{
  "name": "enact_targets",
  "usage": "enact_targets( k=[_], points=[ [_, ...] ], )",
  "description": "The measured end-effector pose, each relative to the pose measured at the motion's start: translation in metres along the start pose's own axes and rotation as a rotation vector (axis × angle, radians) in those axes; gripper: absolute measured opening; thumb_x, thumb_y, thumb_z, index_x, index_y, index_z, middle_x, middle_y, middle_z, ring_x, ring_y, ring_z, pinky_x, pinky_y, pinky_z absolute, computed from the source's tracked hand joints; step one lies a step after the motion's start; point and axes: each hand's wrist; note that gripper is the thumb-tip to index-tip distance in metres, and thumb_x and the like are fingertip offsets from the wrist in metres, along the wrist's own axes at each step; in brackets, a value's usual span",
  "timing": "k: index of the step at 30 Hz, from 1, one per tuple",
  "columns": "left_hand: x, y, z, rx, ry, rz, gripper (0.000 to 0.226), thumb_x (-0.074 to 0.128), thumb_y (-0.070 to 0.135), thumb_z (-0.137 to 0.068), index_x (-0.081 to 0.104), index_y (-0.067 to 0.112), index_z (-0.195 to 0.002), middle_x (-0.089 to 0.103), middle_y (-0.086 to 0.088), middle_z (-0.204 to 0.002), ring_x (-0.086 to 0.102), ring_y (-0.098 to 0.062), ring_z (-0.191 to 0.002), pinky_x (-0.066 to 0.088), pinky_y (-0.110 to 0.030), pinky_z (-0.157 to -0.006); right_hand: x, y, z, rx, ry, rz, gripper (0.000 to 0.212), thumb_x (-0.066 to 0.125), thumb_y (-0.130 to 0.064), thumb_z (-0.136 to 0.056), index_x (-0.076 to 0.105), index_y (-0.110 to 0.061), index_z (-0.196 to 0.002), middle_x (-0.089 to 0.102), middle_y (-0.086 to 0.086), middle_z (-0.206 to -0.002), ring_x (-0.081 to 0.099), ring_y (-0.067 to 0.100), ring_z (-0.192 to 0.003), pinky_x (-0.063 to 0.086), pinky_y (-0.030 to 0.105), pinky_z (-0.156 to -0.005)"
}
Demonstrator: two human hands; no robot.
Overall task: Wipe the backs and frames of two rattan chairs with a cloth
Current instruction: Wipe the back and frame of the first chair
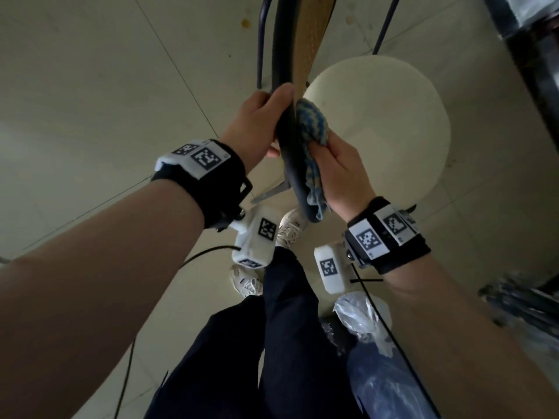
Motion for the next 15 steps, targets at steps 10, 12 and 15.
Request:
enact_targets(
  k=[10, 12, 15],
  points=[
    [0.001, -0.011, -0.022, 0.167, -0.046, -0.045, 0.037, 0.044, 0.055, -0.085, 0.057, 0.021, -0.087, 0.061, 0.003, -0.075, 0.06, -0.01, -0.062, 0.05, -0.025, -0.06, -0.016, 0.015, 0.027, -0.035, -0.049, 0.268, 0.019, 0.04, -0.013, -0.098, 0.056, -0.005, -0.092, 0.064, 0.004, -0.071, 0.061, 0.024, -0.069, 0.049, 0.047, -0.071],
    [-0.002, -0.013, -0.024, 0.157, -0.076, -0.047, 0.043, 0.045, 0.06, -0.081, 0.058, 0.02, -0.088, 0.063, -0.004, -0.082, 0.062, -0.018, -0.071, 0.052, -0.031, -0.067, -0.016, 0.006, 0.019, -0.082, -0.072, 0.27, 0.021, 0.04, -0.012, -0.101, 0.056, 0.002, -0.1, 0.065, 0.017, -0.084, 0.062, 0.034, -0.08, 0.048, 0.052, -0.076],
    [-0.003, -0.011, -0.024, 0.156, -0.091, -0.073, 0.039, 0.041, 0.055, -0.086, 0.059, 0.02, -0.086, 0.064, 0.003, -0.072, 0.06, -0.012, -0.064, 0.049, -0.027, -0.062, -0.011, -0.015, -0.009, -0.127, -0.129, 0.263, 0.026, 0.039, -0.015, -0.103, 0.055, 0.004, -0.11, 0.066, 0.023, -0.098, 0.063, 0.039, -0.092, 0.048, 0.053, -0.083]
  ],
)
Point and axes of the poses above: each hand's wrist, its own z-axis away from the middle knuckle, its own x-axis out of the palm, y = z × x
